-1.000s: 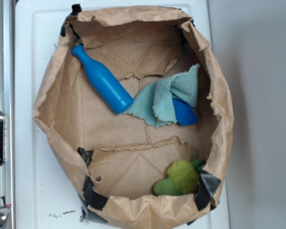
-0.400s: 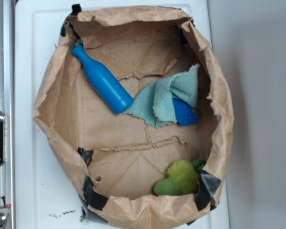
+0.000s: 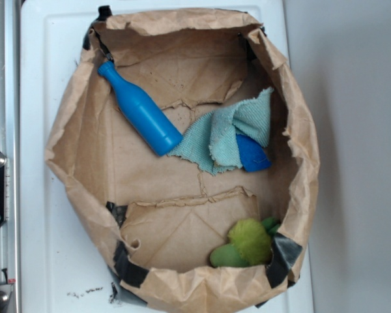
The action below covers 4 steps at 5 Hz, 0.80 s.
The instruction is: Grab the blue bottle.
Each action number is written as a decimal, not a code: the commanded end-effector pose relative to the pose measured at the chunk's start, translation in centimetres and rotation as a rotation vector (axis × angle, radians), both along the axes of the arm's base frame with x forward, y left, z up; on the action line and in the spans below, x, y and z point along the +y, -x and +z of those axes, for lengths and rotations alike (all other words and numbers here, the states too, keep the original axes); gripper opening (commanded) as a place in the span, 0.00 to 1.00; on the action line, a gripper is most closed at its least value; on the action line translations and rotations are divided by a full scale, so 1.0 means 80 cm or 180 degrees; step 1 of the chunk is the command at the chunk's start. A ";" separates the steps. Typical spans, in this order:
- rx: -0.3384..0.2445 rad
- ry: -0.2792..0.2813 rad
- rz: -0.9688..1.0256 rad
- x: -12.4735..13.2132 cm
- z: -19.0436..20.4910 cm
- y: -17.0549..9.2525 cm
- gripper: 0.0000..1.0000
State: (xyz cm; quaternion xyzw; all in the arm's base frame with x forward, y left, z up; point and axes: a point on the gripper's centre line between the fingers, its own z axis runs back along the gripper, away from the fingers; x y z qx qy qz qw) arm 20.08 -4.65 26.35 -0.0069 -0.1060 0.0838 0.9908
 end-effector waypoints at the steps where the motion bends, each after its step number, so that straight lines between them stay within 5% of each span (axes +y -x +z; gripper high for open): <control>1: -0.0124 -0.0051 0.0025 0.018 0.003 -0.091 1.00; 2: -0.0140 -0.0176 -0.0105 0.057 -0.022 -0.096 1.00; 3: -0.0131 -0.0240 -0.0133 0.107 -0.041 -0.034 1.00; 4: -0.0079 -0.0293 -0.0144 0.133 -0.052 -0.015 1.00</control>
